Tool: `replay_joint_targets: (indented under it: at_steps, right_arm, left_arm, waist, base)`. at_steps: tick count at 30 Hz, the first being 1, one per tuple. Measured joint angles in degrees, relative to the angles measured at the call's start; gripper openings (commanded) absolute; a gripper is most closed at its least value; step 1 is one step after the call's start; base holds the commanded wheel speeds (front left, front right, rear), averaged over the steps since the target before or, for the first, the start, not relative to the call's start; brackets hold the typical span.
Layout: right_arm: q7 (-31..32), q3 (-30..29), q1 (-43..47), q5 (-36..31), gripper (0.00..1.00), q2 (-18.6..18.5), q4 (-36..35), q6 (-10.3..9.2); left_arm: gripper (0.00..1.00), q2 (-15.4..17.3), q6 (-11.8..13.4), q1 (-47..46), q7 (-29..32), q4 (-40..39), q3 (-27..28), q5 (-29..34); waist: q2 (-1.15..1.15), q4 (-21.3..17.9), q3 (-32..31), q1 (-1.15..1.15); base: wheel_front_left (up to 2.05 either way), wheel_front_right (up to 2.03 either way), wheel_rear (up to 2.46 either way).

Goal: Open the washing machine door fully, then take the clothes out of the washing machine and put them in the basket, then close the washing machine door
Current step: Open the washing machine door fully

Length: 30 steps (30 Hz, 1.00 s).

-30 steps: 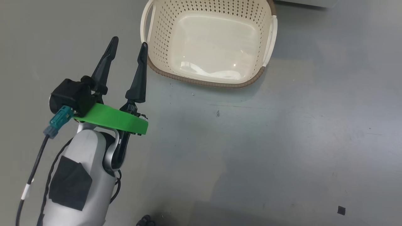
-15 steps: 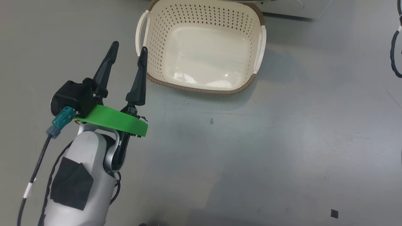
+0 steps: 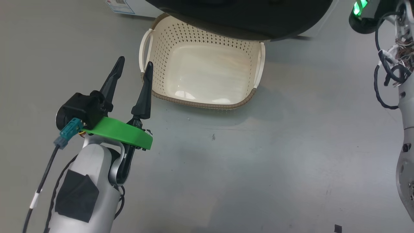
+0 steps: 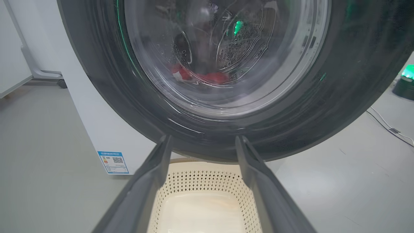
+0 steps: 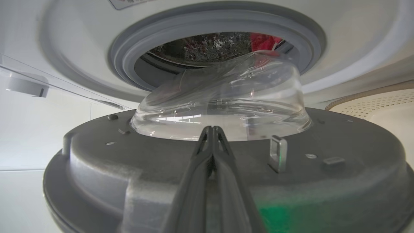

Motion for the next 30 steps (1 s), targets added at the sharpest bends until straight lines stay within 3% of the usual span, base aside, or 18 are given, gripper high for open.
replay_joint_targets:
  at_steps: [30]
  right_arm:
    - [9.58,4.54,14.51,4.24,0.00,3.65,-5.19,1.26]
  left_arm:
    - [1.00,-0.21,-0.44,4.13,0.01,2.60,-0.26,0.04]
  waist:
    - [0.00,1.30,-7.99,0.00]
  base:
    - [0.00,0.00,0.00]
